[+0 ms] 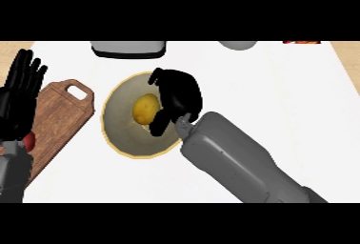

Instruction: Pick the lemon from the plate and place it in the bowl

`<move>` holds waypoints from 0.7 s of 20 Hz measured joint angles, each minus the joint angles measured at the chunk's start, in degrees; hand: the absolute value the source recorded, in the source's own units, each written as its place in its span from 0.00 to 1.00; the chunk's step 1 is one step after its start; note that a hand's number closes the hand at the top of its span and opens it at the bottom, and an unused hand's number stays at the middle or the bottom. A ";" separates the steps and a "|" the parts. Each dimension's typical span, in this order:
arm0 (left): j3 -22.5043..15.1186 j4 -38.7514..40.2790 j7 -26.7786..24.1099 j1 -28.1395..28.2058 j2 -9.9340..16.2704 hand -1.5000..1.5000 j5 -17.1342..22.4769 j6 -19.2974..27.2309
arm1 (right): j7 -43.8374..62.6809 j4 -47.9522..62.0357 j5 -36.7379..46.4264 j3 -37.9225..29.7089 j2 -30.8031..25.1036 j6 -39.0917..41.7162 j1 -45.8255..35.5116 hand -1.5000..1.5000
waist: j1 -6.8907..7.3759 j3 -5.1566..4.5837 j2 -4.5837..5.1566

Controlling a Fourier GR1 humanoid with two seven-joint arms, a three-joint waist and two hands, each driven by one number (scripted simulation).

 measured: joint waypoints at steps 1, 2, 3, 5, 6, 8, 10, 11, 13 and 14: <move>-0.19 0.76 -0.43 -0.72 -0.32 0.50 -0.36 0.28 | -1.80 2.22 -1.15 -0.17 0.03 -2.06 0.12 0.00 | 0.04 0.01 0.12; -0.44 0.71 -0.45 -0.71 -0.63 0.50 -0.59 0.47 | -2.93 3.68 -2.64 0.08 0.04 -4.14 0.22 0.00 | 0.09 0.02 0.14; -0.93 0.51 -0.48 -0.86 -1.17 0.50 -1.13 1.04 | -4.33 4.61 -4.13 0.33 0.06 -6.36 0.74 0.00 | 0.16 0.02 0.16; -0.72 0.88 -0.95 -0.73 -1.01 0.50 -0.92 0.49 | -6.95 5.53 -7.43 1.01 0.07 -11.09 1.60 0.00 | 0.45 0.03 0.21; -0.56 1.32 -1.16 -0.83 -0.90 0.50 -0.89 0.32 | -9.08 6.12 -8.80 0.90 0.09 -13.00 1.97 0.00 | 0.40 0.04 0.23; -0.32 1.31 -0.95 -1.13 -0.65 0.50 -0.98 0.42 | -12.75 6.85 -10.72 0.28 0.10 -17.06 2.14 0.00 | 0.31 0.05 0.21; -0.31 1.31 -1.51 -0.46 -0.95 0.50 -0.97 0.28 | -16.33 7.98 -11.20 -0.86 0.09 -21.56 2.27 0.00 | 0.18 0.06 0.17; -0.03 1.71 -1.43 -0.60 -0.74 0.50 -0.73 0.04 | -17.64 8.21 -11.19 -1.49 0.10 -23.74 2.31 0.00 | -0.02 0.06 0.14; -0.02 0.92 -1.37 0.24 -0.90 0.50 -0.59 -0.09 | -20.02 8.66 -11.15 -3.13 0.10 -27.82 2.54 0.00 | -0.25 0.06 0.02; -0.02 0.61 -0.98 0.28 -0.76 0.50 -0.75 0.02 | -20.47 8.48 -10.87 -4.02 0.11 -29.20 2.54 0.00 | -0.51 0.06 -0.06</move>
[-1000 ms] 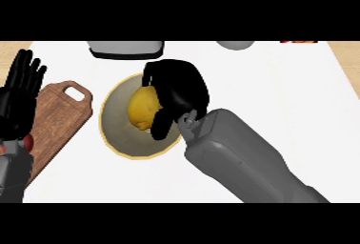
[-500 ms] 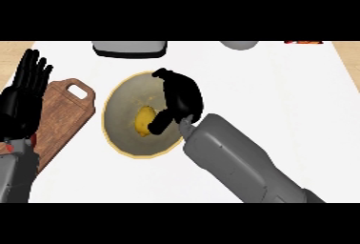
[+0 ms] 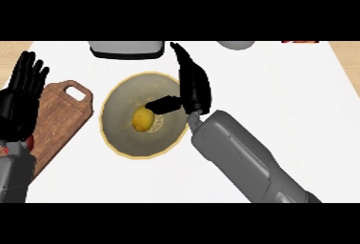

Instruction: Pick the lemon from the plate and place it in the bowl

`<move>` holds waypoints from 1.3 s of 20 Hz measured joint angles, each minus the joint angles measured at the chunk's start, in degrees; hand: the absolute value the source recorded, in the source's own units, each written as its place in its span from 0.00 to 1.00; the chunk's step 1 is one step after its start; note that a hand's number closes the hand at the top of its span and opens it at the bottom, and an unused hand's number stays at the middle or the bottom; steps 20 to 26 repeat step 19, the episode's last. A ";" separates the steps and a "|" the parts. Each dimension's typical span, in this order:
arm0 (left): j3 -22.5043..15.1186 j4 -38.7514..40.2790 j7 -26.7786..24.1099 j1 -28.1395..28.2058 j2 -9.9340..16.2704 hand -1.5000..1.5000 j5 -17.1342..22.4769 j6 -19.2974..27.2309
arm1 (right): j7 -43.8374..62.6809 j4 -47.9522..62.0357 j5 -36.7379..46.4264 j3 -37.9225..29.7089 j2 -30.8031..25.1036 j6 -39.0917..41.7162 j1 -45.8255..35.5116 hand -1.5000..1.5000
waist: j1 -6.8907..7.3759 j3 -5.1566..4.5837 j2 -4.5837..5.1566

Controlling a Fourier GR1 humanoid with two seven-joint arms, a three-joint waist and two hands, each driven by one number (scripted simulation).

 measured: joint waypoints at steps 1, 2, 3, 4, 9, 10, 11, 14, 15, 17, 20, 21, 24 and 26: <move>0.06 -0.88 0.44 0.68 0.13 0.50 0.06 -0.03 | -0.27 -0.68 0.04 -1.17 -0.41 -1.13 0.38 0.00 | -0.21 0.00 -0.12; 0.39 -0.39 0.24 0.58 0.24 0.50 0.21 -0.20 | -0.47 -1.22 0.19 -2.13 -0.57 -2.06 0.86 0.00 | -0.51 0.00 -0.16; 0.82 -0.08 0.28 0.54 0.54 0.50 0.41 -0.39 | -0.88 -1.65 0.26 -3.18 -0.91 -2.88 1.41 0.00 | -0.70 -0.01 -0.19; 0.83 0.27 -0.02 0.41 0.29 0.50 0.09 0.00 | -1.15 -2.75 -0.03 -4.36 -1.93 -3.05 2.05 0.00 | -0.98 -0.01 -0.22; 1.60 -0.22 -0.08 1.48 0.55 0.50 0.07 -0.01 | -5.90 -10.54 -4.88 -10.37 -8.27 -1.50 10.17 0.00 | -1.76 0.01 -0.36; 1.33 -0.91 0.14 1.68 0.22 0.50 -0.12 0.28 | -6.97 -11.95 -6.27 -11.82 -9.68 -0.42 11.60 0.00 | -1.76 0.02 -0.37; 1.42 -1.46 0.91 1.53 0.32 0.50 -0.03 0.43 | -8.00 -14.12 -7.58 -12.91 -11.09 0.77 13.46 0.00 | -1.84 0.02 -0.39; 1.41 -0.82 0.82 1.10 0.20 0.50 -0.26 0.30 | -12.96 -16.87 -11.72 -17.01 -13.94 4.06 18.13 0.00 | -1.78 0.02 -0.34; 1.53 0.07 0.40 0.41 0.24 0.50 -0.38 0.27 | -14.84 -17.44 -13.34 -18.61 -14.87 5.32 19.50 0.00 | -1.82 0.02 -0.30; 1.43 0.27 0.46 0.22 0.01 0.50 -0.50 0.28 | -17.65 -18.61 -16.28 -21.57 -17.24 8.71 21.94 0.00 | -1.78 0.02 -0.28; 1.46 -0.65 0.40 1.10 -0.17 0.50 -0.41 0.07 | -20.34 -18.76 -19.27 -24.60 -19.42 12.37 24.24 0.00 | -1.65 0.01 -0.30; 1.46 -0.65 0.40 1.10 -0.17 0.50 -0.41 0.07 | -20.34 -18.76 -19.27 -24.60 -19.42 12.37 24.24 0.00 | -1.65 0.01 -0.30; 1.46 -0.65 0.40 1.10 -0.17 0.50 -0.41 0.07 | -20.34 -18.76 -19.27 -24.60 -19.42 12.37 24.24 0.00 | -1.65 0.01 -0.30; 1.46 -0.65 0.40 1.10 -0.17 0.50 -0.41 0.07 | -20.34 -18.76 -19.27 -24.60 -19.42 12.37 24.24 0.00 | -1.65 0.01 -0.30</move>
